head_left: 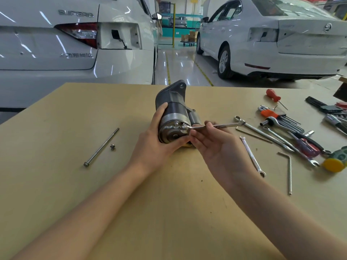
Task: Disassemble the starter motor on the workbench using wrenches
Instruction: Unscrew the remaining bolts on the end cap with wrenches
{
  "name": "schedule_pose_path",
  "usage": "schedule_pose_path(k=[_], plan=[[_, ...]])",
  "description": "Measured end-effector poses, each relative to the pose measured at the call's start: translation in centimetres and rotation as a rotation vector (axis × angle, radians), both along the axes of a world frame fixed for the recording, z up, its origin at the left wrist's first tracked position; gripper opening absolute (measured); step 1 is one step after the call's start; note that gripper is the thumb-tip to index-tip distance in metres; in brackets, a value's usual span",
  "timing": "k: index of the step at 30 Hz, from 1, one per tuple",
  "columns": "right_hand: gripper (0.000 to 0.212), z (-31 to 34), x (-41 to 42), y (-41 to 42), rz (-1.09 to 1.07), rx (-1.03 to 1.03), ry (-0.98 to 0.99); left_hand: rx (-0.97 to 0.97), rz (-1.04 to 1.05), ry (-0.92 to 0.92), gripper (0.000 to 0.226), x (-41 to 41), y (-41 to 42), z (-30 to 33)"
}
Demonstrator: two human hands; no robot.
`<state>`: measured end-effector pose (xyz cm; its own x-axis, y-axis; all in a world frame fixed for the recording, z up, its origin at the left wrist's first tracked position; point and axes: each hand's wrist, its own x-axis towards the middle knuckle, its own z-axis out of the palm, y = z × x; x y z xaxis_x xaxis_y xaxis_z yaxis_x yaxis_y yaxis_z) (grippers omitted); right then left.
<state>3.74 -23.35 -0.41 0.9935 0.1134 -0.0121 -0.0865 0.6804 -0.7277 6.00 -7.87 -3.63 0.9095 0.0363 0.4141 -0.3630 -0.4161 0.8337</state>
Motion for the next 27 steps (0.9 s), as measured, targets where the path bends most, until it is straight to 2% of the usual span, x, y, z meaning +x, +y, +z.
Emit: schedule_pose_path(k=[27], plan=[[0.003, -0.31, 0.13, -0.01, -0.044, -0.001, -0.034, 0.006, 0.003, -0.009, 0.099, 0.20, 0.06, -0.13]])
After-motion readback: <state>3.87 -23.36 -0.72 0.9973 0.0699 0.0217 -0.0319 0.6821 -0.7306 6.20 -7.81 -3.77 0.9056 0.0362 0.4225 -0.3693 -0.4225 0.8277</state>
